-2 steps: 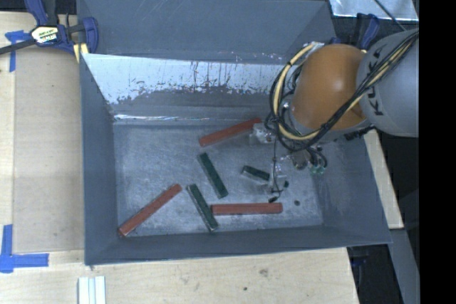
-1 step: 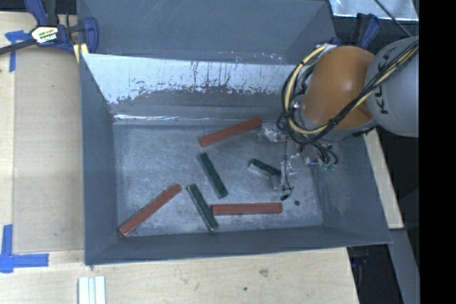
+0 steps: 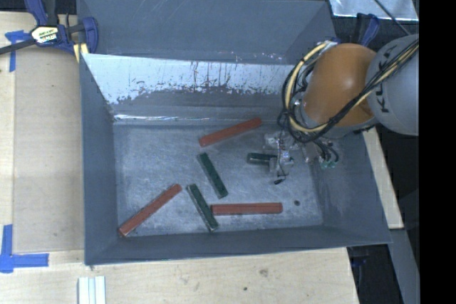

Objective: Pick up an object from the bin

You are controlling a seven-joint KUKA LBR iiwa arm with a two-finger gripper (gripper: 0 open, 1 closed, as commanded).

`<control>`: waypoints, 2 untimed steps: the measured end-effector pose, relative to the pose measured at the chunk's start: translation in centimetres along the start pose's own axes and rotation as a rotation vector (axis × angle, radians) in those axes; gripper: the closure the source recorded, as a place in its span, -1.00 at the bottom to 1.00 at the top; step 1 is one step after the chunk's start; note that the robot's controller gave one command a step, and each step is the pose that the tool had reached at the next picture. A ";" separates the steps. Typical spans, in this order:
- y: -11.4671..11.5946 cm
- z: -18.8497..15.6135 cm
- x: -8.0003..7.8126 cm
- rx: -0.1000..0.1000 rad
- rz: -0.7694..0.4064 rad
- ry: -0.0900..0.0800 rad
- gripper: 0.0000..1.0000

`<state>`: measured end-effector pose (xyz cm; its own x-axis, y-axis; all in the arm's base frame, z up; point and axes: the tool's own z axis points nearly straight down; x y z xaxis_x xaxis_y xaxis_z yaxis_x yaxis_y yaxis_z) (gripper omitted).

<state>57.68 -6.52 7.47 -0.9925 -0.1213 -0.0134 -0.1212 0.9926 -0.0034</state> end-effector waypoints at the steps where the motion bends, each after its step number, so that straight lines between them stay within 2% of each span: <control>1: 0.1 0.4 0.3 -0.003 -0.001 0.009 -1.00; 2: 0.1 0.3 0.3 -0.003 0.000 0.008 1.00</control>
Offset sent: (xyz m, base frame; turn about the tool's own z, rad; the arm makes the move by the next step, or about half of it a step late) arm 0.0000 0.0000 0.0000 0.0000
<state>57.42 -6.42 7.12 -0.9926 -0.1213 -0.0056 -0.1213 0.9926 -0.0003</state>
